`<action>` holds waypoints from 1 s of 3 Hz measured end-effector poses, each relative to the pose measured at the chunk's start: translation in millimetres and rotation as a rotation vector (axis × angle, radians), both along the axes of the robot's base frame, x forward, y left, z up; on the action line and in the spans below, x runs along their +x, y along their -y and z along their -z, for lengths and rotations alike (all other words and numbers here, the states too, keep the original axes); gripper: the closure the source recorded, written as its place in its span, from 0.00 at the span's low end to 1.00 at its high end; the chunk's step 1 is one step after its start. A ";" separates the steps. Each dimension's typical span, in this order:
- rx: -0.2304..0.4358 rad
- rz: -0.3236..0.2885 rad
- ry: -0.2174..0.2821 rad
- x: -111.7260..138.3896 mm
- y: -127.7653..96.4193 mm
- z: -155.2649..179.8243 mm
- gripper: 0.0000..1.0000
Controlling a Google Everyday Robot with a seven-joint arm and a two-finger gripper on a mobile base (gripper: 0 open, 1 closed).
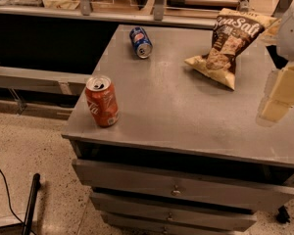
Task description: Move brown chip bag near coke can
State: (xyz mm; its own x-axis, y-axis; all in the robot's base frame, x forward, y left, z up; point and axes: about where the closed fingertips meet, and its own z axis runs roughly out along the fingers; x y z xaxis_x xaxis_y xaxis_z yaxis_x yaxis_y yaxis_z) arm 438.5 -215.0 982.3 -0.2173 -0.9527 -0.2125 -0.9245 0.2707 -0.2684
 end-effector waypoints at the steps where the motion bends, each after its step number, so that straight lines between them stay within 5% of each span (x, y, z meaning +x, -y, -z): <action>1: 0.000 0.000 0.000 0.0 0.0 -0.1 0.00; 3: 0.051 0.044 0.054 65.9 7.6 -10.3 0.00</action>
Offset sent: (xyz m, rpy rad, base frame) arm 0.0637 -0.0038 0.0130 0.0478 -0.0636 -0.0246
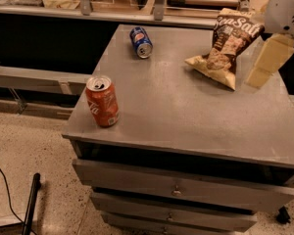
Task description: Move brown chip bag near coke can
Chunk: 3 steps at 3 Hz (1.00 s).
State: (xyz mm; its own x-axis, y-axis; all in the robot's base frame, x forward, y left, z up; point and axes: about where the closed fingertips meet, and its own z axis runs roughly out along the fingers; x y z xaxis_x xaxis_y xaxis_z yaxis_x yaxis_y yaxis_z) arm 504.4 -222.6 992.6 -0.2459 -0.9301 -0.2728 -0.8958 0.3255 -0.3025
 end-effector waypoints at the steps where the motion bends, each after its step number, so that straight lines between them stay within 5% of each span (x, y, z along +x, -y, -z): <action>1: 0.067 0.044 0.042 54.6 10.4 -9.9 0.00; 3: 0.347 0.242 0.048 120.5 37.6 0.9 0.00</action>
Offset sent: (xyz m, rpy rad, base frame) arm 0.1519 -0.0580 0.0185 0.4116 -0.0542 -0.2734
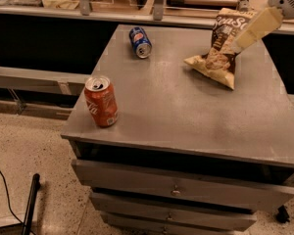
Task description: Move brown chip bag near coke can
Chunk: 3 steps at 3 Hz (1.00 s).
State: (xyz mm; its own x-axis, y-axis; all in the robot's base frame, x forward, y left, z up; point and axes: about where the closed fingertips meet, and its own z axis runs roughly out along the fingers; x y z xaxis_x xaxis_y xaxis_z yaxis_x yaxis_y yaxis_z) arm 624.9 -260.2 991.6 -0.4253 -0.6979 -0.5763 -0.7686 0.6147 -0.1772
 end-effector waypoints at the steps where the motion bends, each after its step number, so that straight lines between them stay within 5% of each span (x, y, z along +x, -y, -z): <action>1: 0.150 0.030 0.015 13.5 -6.1 20.5 0.00; 2: 0.254 0.008 0.080 28.2 -19.2 30.5 0.00; 3: 0.259 0.005 0.088 31.2 -22.7 29.9 0.00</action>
Offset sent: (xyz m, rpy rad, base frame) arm 0.0377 0.0279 -0.0378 0.3673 -0.1758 0.0202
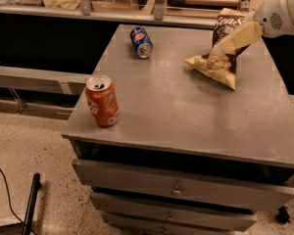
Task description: Move brown chip bag near coke can
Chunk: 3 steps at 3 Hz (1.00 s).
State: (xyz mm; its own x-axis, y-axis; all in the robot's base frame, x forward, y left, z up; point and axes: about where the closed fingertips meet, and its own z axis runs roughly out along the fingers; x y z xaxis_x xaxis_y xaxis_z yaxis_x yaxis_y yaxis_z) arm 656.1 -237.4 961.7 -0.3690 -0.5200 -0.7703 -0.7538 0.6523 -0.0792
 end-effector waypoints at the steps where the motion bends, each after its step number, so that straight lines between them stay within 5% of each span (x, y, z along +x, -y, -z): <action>1: 0.002 0.049 -0.021 -1.0 7.0 4.6 0.00; 3: 0.119 0.405 -0.020 -0.2 42.9 15.4 0.00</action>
Offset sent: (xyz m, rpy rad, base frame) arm 0.0022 -0.0645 -0.0083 0.1306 -0.0189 -0.5001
